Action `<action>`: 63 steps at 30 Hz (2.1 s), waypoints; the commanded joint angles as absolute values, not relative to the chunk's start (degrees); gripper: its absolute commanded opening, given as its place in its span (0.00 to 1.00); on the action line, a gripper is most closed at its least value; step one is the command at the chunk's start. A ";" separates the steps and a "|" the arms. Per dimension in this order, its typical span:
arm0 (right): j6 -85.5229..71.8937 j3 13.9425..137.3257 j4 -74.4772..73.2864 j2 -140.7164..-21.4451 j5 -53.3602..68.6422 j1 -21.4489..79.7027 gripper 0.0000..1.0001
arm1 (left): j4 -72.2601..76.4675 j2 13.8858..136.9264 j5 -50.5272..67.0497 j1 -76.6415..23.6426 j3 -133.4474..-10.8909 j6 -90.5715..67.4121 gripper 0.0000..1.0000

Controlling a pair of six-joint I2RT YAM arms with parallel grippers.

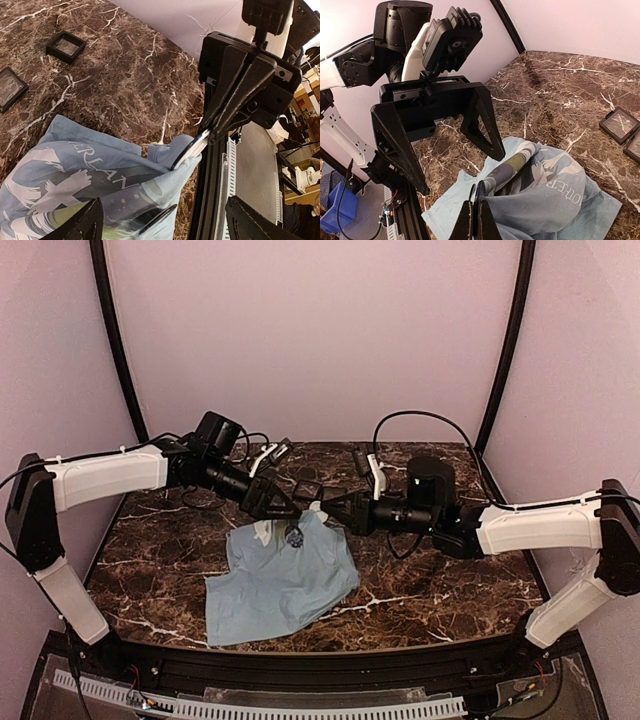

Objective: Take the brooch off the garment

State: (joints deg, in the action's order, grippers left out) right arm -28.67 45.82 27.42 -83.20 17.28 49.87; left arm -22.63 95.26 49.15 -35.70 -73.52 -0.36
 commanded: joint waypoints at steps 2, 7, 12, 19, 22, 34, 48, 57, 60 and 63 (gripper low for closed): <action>-27.98 47.50 30.24 -81.48 21.27 49.40 0.00 | -20.05 93.25 53.43 -37.76 -73.03 -1.63 0.79; -27.83 49.15 29.36 -82.96 24.21 49.39 0.00 | -19.77 94.13 53.45 -38.94 -72.97 -2.21 0.61; -27.53 50.44 28.40 -84.37 26.84 49.39 0.00 | -19.91 94.74 53.96 -39.24 -73.13 -2.28 0.45; -25.88 52.64 24.74 -86.06 28.80 49.24 0.00 | -18.89 95.26 56.50 -39.50 -73.08 -2.95 0.22; -25.71 53.20 24.07 -86.78 28.90 49.22 0.00 | -18.79 95.27 56.82 -39.61 -72.96 -2.97 0.12; -26.52 53.55 24.32 -87.31 26.82 48.70 0.20 | -18.59 94.83 58.97 -39.97 -73.22 -3.79 0.01; -30.57 44.88 30.76 -79.35 20.78 48.12 0.72 | -15.72 92.98 54.79 -39.44 -72.42 -7.02 0.01; -33.70 42.11 33.18 -80.15 22.68 48.29 0.58 | -13.20 91.98 56.24 -39.08 -71.38 -8.45 0.01; -33.27 43.13 32.52 -80.89 23.53 48.49 0.52 | -14.20 92.20 56.43 -39.10 -71.64 -7.81 0.01; -31.89 44.67 30.93 -81.39 24.36 48.53 0.48 | -16.25 92.55 56.39 -39.11 -72.42 -5.72 0.01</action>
State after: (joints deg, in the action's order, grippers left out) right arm -32.99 42.46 30.17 -80.23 22.76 48.42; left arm -15.68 95.00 55.09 -39.38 -72.03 -7.81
